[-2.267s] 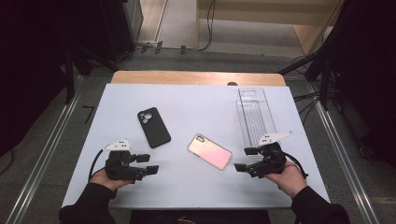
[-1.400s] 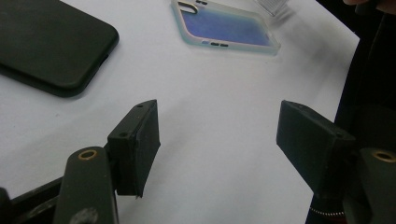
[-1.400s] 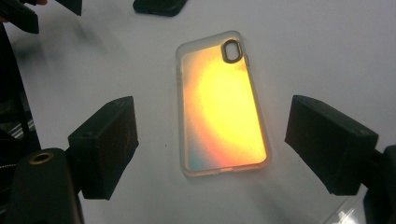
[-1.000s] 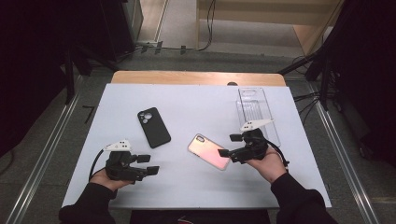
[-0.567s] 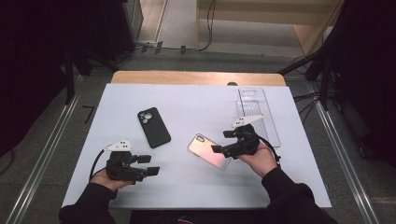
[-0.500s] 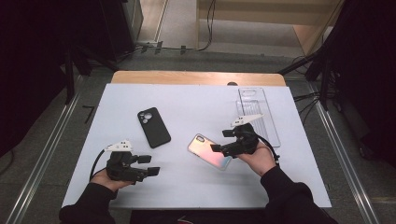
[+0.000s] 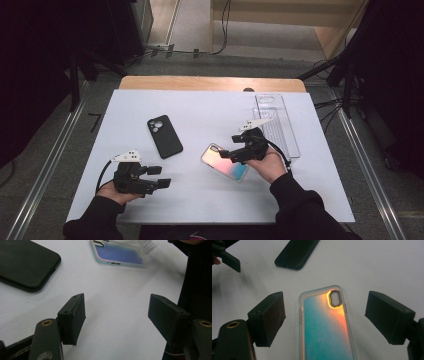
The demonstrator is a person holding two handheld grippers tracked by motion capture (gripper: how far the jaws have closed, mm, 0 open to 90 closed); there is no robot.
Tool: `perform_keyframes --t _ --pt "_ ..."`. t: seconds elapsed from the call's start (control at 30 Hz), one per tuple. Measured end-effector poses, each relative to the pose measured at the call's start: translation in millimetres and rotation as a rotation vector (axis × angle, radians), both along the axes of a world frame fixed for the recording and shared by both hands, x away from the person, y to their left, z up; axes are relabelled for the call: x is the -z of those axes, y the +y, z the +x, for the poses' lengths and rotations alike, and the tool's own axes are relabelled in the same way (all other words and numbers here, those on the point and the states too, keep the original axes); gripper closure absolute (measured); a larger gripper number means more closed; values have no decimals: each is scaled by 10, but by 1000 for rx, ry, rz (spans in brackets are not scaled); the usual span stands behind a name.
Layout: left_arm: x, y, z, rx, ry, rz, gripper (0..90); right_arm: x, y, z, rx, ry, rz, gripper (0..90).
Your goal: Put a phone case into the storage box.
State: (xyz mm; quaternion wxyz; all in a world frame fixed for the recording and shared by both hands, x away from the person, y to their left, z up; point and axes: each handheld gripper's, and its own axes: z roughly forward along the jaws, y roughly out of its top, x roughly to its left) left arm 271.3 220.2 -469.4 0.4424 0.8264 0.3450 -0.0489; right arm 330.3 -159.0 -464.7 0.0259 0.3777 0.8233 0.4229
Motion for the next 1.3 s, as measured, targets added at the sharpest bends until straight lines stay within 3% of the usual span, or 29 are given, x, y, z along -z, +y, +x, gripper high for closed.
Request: perform_keyframes --t 0.07,0.13,0.23,0.3,0.37,0.53,0.97,1.1,1.27,1.3 --pt "0 -1 -1 2 1 0 302 23 10 32 -22 12 28 1" --pt "-1 -2 -1 3 2 0 302 49 17 54 -38 28 46 0" --pt "-1 -1 -2 1 0 -1 302 70 26 63 -25 33 -3 0" --pt "-1 0 -1 0 0 0 302 86 24 68 -19 44 -2 0" --pt "-1 0 -1 1 -1 0 302 94 21 72 -15 43 12 0" --pt "-2 1 -2 0 0 0 302 135 52 49 -31 19 -25 0" --pt "-2 0 -2 2 0 0 302 326 160 42 -101 26 -81 0" --pt "-3 -2 -3 5 -1 -1 302 387 194 49 -137 8 -120 0" --pt "-3 4 0 0 2 -4 302 472 233 50 -157 25 -163 0" --pt "-4 4 0 0 2 -4 302 483 234 37 -165 6 -169 0"
